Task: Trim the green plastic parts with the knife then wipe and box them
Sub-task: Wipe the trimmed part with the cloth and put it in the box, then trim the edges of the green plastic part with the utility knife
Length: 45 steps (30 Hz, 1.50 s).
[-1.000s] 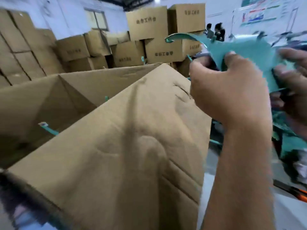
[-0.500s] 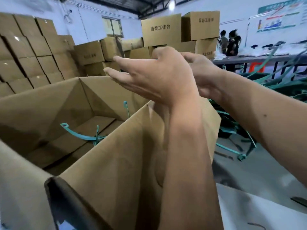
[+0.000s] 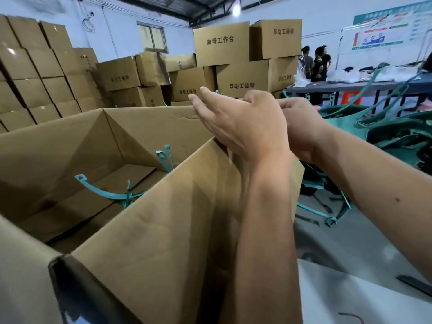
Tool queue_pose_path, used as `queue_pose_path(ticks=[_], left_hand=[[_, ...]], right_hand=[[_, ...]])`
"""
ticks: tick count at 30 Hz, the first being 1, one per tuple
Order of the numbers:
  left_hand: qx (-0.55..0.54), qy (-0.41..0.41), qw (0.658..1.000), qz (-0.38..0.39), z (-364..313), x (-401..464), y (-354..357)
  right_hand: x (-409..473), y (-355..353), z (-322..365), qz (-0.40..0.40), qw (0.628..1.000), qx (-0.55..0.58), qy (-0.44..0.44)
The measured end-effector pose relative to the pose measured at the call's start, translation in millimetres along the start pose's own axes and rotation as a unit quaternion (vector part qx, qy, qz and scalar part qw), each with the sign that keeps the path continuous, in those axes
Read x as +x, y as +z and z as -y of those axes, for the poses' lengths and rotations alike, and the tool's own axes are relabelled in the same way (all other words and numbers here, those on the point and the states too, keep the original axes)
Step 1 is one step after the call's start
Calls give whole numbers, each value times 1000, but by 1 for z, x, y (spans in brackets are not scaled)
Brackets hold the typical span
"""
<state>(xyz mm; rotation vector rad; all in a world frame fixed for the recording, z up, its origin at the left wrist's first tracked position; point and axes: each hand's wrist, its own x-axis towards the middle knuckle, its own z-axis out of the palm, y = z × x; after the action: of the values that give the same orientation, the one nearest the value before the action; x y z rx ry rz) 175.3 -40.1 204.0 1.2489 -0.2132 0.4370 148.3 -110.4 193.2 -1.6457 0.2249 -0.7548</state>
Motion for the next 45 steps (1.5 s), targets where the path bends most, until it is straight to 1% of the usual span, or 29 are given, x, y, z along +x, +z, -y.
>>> queue_pose_path(ticks=[2, 4, 5, 7, 9, 11, 13, 15, 17, 18, 19, 21, 23, 24, 25, 26, 28, 29, 30, 32, 34, 35, 36, 37, 38, 40, 41, 43, 45], left_hand=[[-8, 23, 1000, -1, 5, -15, -1], [-24, -13, 999, 23, 24, -36, 6], [-25, -46, 997, 48, 37, -50, 10], [20, -110, 987, 120, 71, -85, 14], [81, -156, 965, 194, 108, -126, 18], [137, -179, 942, 250, 138, -166, 19], [200, -154, 925, 285, 161, -199, 18], [225, -132, 908, 328, 177, -226, 21], [233, -117, 892, 369, 186, -242, 26], [236, -106, 885, 387, 189, -249, 29], [238, -96, 879, 403, 192, -254, 32], [226, -79, 878, 414, 196, -260, 34], [202, -68, 894, 393, 198, -260, 34], [191, -63, 903, 380, 198, -259, 34], [183, -55, 908, 373, 199, -259, 34], [177, -46, 910, 372, 200, -258, 34], [165, -30, 911, 376, 203, -256, 34], [160, -27, 913, 376, 204, -255, 35], [155, -28, 914, 374, 206, -254, 36], [152, -38, 914, 375, 209, -254, 39], [141, -53, 909, 389, 212, -256, 41], [132, -64, 905, 399, 213, -257, 42], [119, -79, 902, 406, 215, -258, 43], [107, -97, 900, 411, 216, -259, 44], [95, -116, 898, 414, 217, -259, 44], [53, -170, 891, 417, 216, -258, 46], [18, -208, 884, 419, 214, -257, 46], [-48, -278, 859, 428, 211, -253, 46], [-100, -315, 826, 456, 210, -247, 44]], right_hand=[[-15, -23, -25, -34, 998, 34, 33], [-36, -51, -58, -78, 993, 20, 85], [-48, -66, -74, -98, 989, -3, 113], [-73, -97, -109, -146, 975, -69, 153], [-100, -130, -139, -216, 947, -162, 174], [-124, -160, -160, -287, 896, -292, 175], [-146, -182, -168, -323, 830, -422, 170], [-162, -199, -177, -308, 754, -557, 162], [-169, -214, -181, -311, 658, -667, 156], [-171, -222, -182, -312, 624, -697, 164], [-170, -230, -181, -301, 610, -710, 180], [-161, -242, -180, -253, 616, -709, 233], [-151, -250, -182, -220, 612, -711, 267], [-148, -250, -184, -220, 612, -712, 264], [-146, -250, -184, -238, 617, -711, 240], [-145, -250, -184, -277, 620, -710, 186], [-143, -255, -177, -364, 598, -711, 67], [-141, -261, -170, -382, 591, -710, 36], [-136, -269, -161, -377, 593, -711, 33], [-127, -285, -143, -347, 605, -715, 57], [-121, -297, -132, -308, 603, -730, 93], [-120, -303, -128, -287, 604, -737, 97], [-121, -308, -125, -270, 617, -733, 94], [-122, -312, -123, -259, 642, -717, 74], [-125, -311, -120, -254, 674, -692, 38], [-129, -303, -111, -262, 733, -625, -60], [-130, -298, -106, -282, 754, -583, -113], [-133, -285, -94, -355, 772, -489, -198], [-135, -271, -81, -413, 794, -377, -238]])
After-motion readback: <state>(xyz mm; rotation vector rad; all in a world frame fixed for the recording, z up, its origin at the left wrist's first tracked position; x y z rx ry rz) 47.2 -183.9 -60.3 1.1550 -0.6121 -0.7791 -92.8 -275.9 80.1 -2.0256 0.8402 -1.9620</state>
